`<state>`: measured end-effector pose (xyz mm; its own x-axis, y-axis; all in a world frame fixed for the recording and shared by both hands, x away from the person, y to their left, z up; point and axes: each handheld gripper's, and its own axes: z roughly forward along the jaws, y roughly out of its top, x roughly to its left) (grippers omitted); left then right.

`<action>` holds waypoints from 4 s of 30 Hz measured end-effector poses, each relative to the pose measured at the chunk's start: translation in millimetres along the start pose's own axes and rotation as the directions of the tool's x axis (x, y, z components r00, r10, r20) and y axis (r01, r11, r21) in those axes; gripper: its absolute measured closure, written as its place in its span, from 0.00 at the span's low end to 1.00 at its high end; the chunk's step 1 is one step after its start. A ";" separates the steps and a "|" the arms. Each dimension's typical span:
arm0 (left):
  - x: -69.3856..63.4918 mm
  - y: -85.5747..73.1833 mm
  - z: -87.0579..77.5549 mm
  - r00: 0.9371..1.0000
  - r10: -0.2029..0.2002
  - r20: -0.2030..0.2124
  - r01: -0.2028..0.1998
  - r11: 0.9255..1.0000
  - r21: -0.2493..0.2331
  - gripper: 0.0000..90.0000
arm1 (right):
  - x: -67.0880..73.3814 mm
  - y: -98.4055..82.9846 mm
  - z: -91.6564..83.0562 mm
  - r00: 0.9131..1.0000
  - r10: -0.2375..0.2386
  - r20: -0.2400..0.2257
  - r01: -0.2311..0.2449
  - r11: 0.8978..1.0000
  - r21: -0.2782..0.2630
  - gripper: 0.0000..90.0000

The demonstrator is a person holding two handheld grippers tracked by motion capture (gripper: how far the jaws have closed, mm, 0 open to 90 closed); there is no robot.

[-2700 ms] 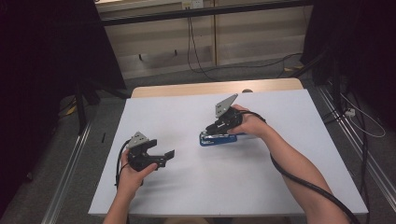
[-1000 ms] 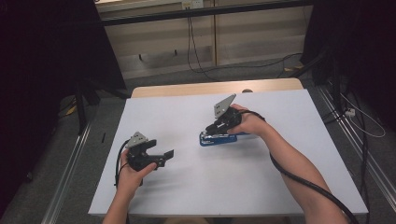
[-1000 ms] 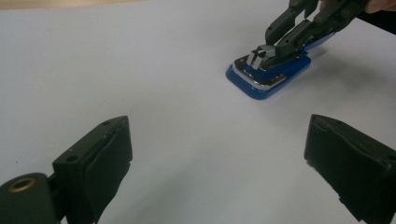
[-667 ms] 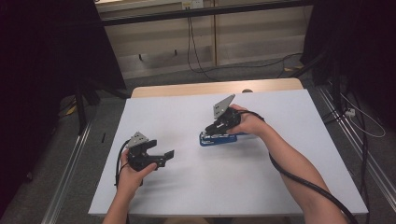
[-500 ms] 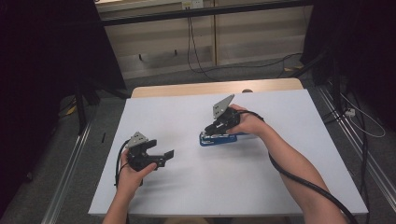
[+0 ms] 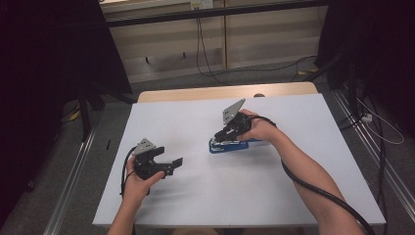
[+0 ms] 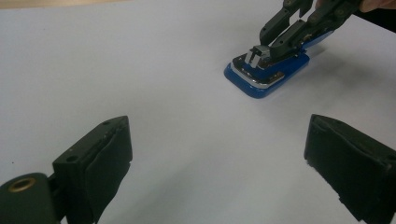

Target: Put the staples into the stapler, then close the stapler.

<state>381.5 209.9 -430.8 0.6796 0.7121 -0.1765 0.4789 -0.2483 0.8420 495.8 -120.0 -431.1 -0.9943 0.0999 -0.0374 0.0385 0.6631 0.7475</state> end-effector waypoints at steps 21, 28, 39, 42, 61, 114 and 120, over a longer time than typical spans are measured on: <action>-1.7 1.5 3.7 1.000 0.001 0.009 -0.001 1.000 -0.012 0.09 | 14.9 -9.8 -26.5 0.980 0.170 0.100 -0.159 0.982 -0.106 0.53; -3.0 4.0 7.7 1.000 0.008 0.013 -0.008 1.000 -0.013 0.09 | 27.7 -24.4 -45.0 0.953 0.246 0.178 -0.224 0.965 -0.137 0.42; -7.4 6.4 14.0 1.000 0.010 0.029 -0.010 1.000 -0.010 0.09 | 52.3 -45.6 -67.6 0.884 0.350 0.311 -0.309 0.935 -0.173 0.27; -7.6 6.7 14.4 0.999 0.007 0.031 -0.006 1.000 -0.017 0.09 | 59.4 -50.9 -71.5 0.866 0.380 0.325 -0.332 0.923 -0.193 0.22; -9.5 7.8 22.8 0.999 0.003 0.036 -0.003 1.000 -0.017 0.10 | 99.1 -75.7 -102.3 0.776 0.450 0.441 -0.359 0.891 -0.278 0.17; -34.6 24.6 100.4 0.995 0.065 0.070 -0.073 0.990 0.121 1.00 | 90.6 -125.6 -106.4 0.528 0.551 0.646 -0.526 0.810 -0.261 1.00; -38.6 24.9 105.2 0.993 0.093 0.072 -0.102 0.987 0.125 1.00 | 83.6 -130.2 -107.3 0.511 0.563 0.650 -0.551 0.794 -0.255 1.00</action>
<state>425.6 107.1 -456.7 0.7594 0.6369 -0.1332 0.4729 -0.3996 0.7853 397.0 -277.6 -460.3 -0.4216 0.9063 -0.0292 0.5534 0.2827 0.7835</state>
